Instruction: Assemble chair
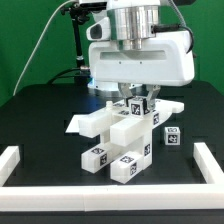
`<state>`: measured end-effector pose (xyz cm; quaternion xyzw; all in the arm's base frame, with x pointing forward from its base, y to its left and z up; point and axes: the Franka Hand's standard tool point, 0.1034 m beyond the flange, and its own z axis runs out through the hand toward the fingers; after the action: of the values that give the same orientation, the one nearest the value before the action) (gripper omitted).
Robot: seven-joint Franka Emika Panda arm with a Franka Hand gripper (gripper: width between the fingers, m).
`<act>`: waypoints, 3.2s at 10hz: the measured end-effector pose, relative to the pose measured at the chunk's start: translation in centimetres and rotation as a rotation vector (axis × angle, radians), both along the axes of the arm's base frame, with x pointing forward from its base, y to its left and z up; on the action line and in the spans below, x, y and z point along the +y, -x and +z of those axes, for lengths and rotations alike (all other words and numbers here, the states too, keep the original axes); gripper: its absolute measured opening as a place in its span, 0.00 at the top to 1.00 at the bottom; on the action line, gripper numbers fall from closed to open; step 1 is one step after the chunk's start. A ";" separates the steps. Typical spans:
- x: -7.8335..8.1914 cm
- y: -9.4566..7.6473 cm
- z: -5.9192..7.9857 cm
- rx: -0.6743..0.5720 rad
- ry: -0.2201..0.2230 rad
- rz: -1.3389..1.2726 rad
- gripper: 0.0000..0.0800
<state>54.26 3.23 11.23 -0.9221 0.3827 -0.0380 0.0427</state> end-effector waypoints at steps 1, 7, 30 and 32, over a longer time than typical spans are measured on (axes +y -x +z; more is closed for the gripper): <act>0.1 0.0 0.0 0.003 -0.012 -0.072 0.64; 1.2 -0.4 0.5 -0.005 0.041 0.404 0.25; 0.9 0.1 -0.3 0.022 0.027 0.317 0.65; 1.0 0.1 -0.3 0.028 0.006 0.164 0.65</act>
Offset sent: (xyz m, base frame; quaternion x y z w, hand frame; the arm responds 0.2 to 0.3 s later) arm 0.0000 0.0000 0.0000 0.0000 0.0000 -0.0650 0.9979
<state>54.17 4.25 10.97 -0.9508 0.3066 -0.0224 0.0377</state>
